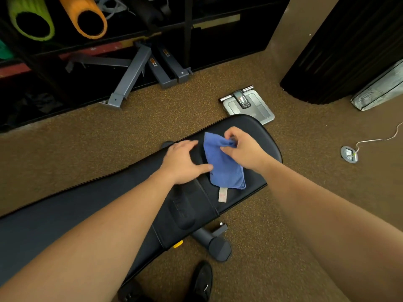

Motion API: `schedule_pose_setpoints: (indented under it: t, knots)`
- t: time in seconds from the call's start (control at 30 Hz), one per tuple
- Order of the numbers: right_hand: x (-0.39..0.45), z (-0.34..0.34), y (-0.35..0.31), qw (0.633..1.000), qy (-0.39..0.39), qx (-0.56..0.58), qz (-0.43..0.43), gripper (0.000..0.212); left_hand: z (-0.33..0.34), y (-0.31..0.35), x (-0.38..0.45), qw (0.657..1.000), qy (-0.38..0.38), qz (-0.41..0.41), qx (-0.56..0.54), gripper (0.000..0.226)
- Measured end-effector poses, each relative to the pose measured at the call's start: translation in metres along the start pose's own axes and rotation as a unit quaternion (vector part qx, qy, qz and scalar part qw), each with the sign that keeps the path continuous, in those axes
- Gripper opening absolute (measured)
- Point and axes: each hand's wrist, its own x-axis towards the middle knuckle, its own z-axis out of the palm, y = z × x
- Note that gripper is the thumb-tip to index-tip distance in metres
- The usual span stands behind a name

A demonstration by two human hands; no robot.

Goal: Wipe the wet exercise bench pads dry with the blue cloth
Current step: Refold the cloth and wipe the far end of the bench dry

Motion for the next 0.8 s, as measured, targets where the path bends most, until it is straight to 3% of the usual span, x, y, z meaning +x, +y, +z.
schedule_pose_setpoints:
  t: [0.1,0.2,0.27,0.37,0.43,0.53,0.6,0.73,0.8]
  knots:
    - [-0.004,-0.015,-0.018,0.995,0.017,0.077,-0.055,0.028,-0.007,0.031,0.008,0.981,-0.020,0.042,-0.189,0.051]
    - [-0.008,-0.033,-0.036,0.984,0.066,0.133,-0.102,0.031,-0.018,0.052,0.014,0.965,0.079,0.081,-0.237,0.022]
    - [-0.016,-0.045,-0.043,0.977,0.075,0.148,-0.132,0.031,-0.023,0.058,0.011,0.951,0.093,0.120,-0.270,0.024]
    - [-0.029,-0.046,-0.034,0.976,0.036,0.169,-0.131,0.031,-0.012,0.046,0.003,0.951,0.030,0.133,-0.279,0.026]
    - [-0.034,-0.032,-0.012,0.987,0.021,0.130,-0.087,0.033,0.007,0.030,0.001,0.965,-0.021,0.088,-0.247,0.022]
    - [-0.037,-0.009,0.021,1.000,0.023,0.007,-0.004,0.037,0.027,0.018,-0.004,0.988,-0.039,0.035,-0.142,0.005]
    - [-0.036,0.000,0.030,0.999,0.034,-0.016,0.003,0.036,0.033,0.017,-0.004,0.992,-0.022,0.026,-0.122,0.020]
    - [-0.025,0.001,0.028,0.997,0.075,0.005,-0.021,0.032,0.030,0.020,0.003,0.986,-0.008,-0.007,-0.169,0.024]
    - [-0.016,0.004,0.025,0.992,0.109,-0.056,-0.040,0.035,0.028,0.018,0.005,0.973,0.000,-0.051,-0.227,0.025]
